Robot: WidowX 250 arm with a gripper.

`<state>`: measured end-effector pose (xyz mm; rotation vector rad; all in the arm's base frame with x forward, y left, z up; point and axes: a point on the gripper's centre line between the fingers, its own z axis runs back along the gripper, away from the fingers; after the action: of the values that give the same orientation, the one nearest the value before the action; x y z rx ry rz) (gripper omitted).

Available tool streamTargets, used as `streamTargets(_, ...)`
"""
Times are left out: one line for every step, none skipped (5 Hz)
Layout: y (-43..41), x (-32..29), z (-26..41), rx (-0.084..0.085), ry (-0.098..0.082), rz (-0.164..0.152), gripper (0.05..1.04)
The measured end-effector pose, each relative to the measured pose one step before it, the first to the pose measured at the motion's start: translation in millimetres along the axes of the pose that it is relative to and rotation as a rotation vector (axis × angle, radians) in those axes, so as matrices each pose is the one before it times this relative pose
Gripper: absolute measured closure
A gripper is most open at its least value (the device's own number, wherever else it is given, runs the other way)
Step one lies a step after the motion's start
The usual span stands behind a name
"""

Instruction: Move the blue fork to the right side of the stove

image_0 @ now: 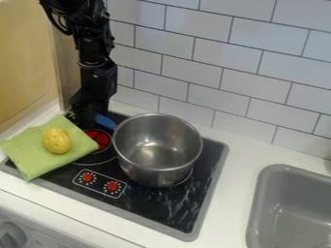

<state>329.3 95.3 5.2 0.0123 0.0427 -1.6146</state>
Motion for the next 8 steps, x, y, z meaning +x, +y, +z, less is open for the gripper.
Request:
streamTargets(8.68,-0.33,7.44,0.0212,-0.0070,0.0114,0.711)
streamTargets(14.38,-4.97,12.15,0.0377,0.0132,0.0007,0.711)
streamTargets(6.89,-1.64,5.69,0.0210,-0.0013,0.0075,0.711)
streamTargets(7.10,-0.80,5.74,0.0215,-0.0027,0.0050,0.711)
streamTargets(3.60,1.87,18.06,0.0391,-0.0087,0.0222,0.711)
streamTargets(6.15,2.78,33.95,0.0819,0.0034,-0.0156,0.711)
streamTargets(-13.93,8.75,15.30,0.0143,-0.0104,-0.0269,0.711)
streamTargets(-11.19,8.74,15.27,0.0224,-0.0007,-0.0262,0.711)
